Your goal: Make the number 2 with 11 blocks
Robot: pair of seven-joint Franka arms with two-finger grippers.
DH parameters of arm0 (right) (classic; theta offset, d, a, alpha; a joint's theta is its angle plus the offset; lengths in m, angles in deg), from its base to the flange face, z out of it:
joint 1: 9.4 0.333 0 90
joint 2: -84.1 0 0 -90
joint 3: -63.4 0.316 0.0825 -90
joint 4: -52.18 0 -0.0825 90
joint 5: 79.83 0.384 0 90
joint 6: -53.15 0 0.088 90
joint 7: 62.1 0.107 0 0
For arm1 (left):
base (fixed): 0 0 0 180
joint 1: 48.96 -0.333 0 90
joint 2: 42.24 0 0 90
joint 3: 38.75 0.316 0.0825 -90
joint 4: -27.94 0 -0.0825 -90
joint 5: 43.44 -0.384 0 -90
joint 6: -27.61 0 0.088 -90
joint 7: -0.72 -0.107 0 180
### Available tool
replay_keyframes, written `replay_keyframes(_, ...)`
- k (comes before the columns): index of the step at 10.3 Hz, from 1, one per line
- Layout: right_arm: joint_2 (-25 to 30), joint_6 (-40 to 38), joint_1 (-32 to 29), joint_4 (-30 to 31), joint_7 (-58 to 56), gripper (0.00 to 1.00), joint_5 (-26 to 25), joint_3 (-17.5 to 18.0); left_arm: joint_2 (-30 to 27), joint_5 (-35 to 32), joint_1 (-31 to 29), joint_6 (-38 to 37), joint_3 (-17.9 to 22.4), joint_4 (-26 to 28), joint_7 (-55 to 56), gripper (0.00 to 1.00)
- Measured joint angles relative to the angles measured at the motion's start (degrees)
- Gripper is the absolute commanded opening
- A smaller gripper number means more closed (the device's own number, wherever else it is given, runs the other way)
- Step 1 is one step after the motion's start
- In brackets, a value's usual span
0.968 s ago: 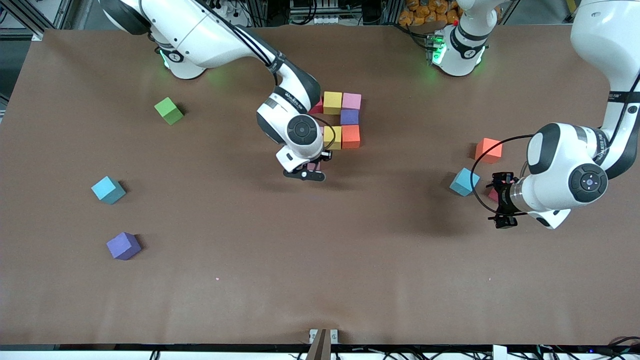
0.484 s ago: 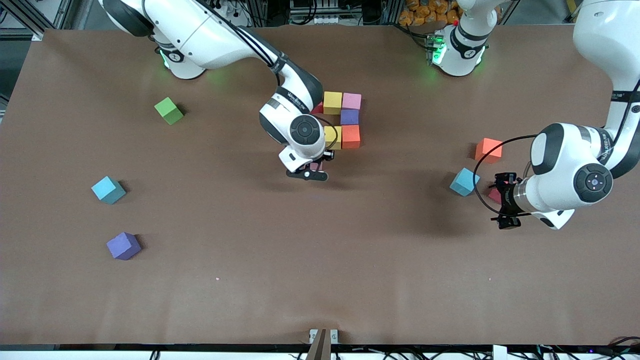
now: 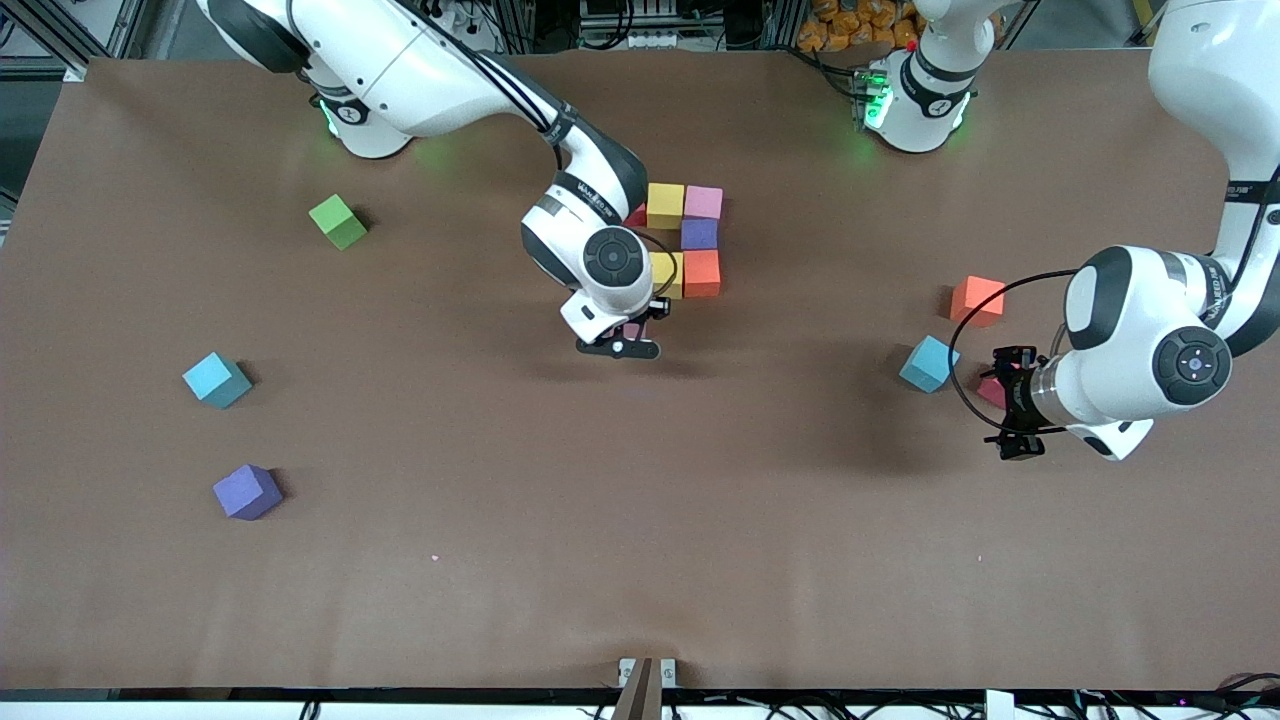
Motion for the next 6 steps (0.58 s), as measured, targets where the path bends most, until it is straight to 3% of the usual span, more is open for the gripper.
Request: replay_keyframes(6, -0.1, 0.0, 0.1, 0.0, 0.0, 0.07, -0.7, 0.0, 0.0, 0.0, -0.5, 0.1, 0.0, -0.1, -0.6, 1.0)
